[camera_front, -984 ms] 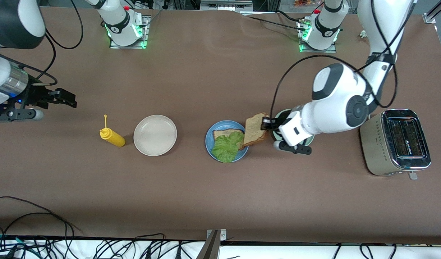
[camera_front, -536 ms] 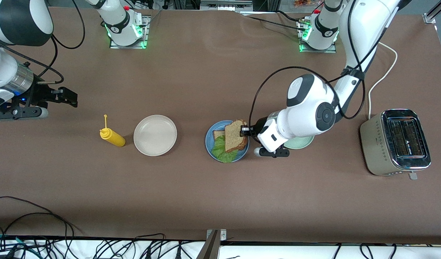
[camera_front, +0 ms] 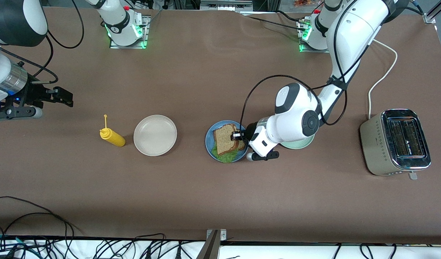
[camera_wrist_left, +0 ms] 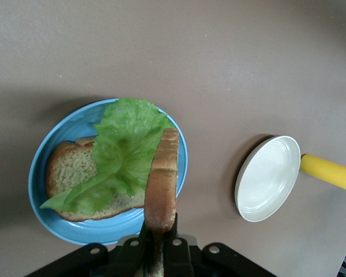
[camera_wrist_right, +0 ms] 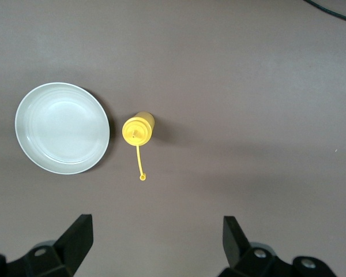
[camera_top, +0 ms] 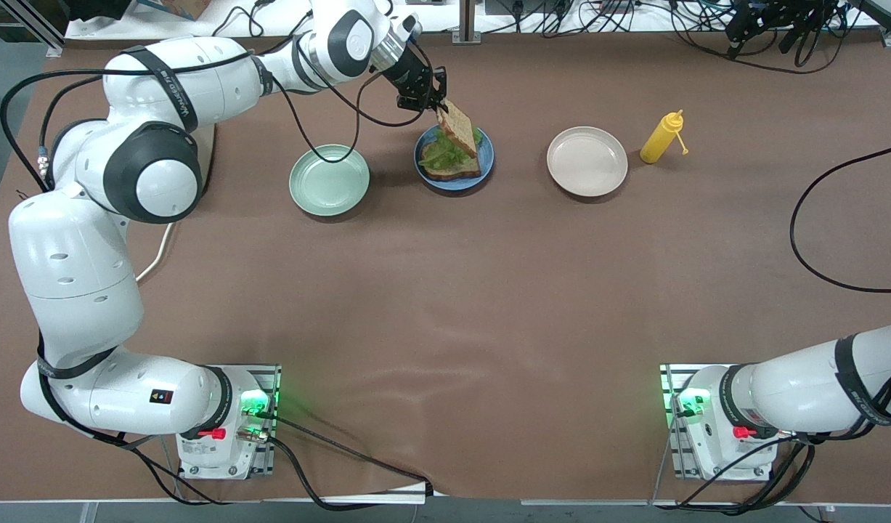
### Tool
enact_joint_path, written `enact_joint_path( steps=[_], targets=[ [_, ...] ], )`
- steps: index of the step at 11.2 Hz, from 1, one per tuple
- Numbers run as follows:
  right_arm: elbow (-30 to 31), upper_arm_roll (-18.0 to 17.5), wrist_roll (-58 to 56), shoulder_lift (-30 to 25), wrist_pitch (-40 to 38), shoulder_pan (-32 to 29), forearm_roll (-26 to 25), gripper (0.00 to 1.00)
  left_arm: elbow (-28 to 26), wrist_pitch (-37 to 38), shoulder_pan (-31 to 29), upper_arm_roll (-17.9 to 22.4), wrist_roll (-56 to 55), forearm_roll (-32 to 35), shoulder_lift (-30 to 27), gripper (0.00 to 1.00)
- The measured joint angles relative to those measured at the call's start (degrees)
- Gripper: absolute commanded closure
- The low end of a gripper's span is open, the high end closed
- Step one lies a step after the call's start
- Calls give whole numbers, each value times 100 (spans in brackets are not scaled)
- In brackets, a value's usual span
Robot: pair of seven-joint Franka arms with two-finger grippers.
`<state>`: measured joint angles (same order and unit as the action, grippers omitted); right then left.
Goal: Make sandwich in blue plate with both arms
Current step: 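Lower the bread slice onto the lettuce with the left gripper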
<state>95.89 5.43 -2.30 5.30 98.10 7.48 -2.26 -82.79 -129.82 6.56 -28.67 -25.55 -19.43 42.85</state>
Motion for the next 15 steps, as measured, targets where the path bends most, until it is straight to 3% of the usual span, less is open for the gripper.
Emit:
enact_joint_path(
  steps=[4,5,6,8,9,12,13,15],
  targets=[
    [1,39,-240,0,-9,0,0,0,6,-193,24,-1,-3,0,192,100],
    [1,85,-337,0,-9,-2,0,0,6,-193,26,-1,-3,0,203,83],
    [1,108,-379,0,-9,-7,0,0,5,-188,27,-1,-3,0,207,75],
    [1,114,-409,0,-9,-8,0,0,1,-182,27,-1,-6,0,214,49],
    [1,113,-415,0,-9,-8,0,0,-1,-172,27,-1,-6,0,215,45],
    [1,114,-435,0,-9,-8,0,0,-1,-92,17,5,-5,0,215,18],
    [1,114,-457,0,-9,-8,0,0,-1,-82,5,6,-5,0,214,0],
    [2,114,-484,0,-9,-8,0,0,7,-39,-10,7,-5,0,205,0]
  ],
)
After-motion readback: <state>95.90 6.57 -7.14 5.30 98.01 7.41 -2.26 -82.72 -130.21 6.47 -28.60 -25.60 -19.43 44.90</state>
